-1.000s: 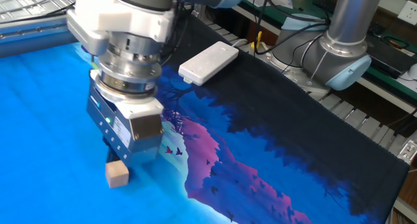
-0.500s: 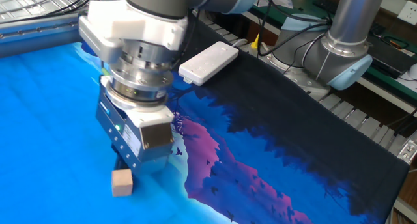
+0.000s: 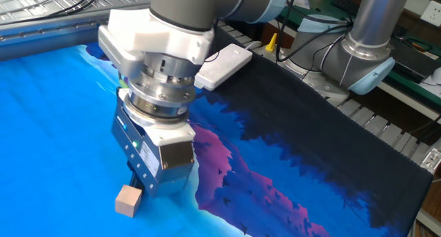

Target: Use the gripper to push the small block from left to right

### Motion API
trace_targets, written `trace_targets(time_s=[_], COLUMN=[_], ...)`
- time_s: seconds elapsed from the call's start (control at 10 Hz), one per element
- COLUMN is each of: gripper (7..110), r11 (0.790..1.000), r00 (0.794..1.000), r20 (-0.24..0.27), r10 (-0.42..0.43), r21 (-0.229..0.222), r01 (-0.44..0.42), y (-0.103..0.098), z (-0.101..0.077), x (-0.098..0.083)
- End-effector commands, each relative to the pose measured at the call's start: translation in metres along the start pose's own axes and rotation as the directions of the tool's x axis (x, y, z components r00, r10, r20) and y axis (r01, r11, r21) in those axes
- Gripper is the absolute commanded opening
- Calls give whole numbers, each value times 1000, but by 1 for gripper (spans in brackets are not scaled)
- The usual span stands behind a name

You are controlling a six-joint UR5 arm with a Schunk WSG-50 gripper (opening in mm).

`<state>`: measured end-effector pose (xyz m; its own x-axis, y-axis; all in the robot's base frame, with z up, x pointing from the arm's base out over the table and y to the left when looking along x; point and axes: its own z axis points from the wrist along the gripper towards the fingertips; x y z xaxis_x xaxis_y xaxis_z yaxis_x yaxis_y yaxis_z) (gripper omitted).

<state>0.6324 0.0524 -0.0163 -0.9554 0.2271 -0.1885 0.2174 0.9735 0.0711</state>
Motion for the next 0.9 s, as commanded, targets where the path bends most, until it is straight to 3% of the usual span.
trace_targets(time_s=[0.0, 0.1, 0.3, 0.5, 0.6, 0.8], gripper=[7, 7, 7, 7, 7, 7], r11=[1000, 1000, 999, 997, 993, 942], r00=[1000, 1000, 999, 998, 996, 974], r20=[6, -6, -39, -46, -48, -67], r10=[7, -5, -25, -47, -74, -218], r21=[4, 16, 41, 56, 92, 245], r01=[-7, 5, 27, 50, 78, 228], y=[0, -6, -17, -25, -36, -88], z=[0, -5, -35, -44, -44, -51], x=[-1, -1, -1, -2, -4, -19])
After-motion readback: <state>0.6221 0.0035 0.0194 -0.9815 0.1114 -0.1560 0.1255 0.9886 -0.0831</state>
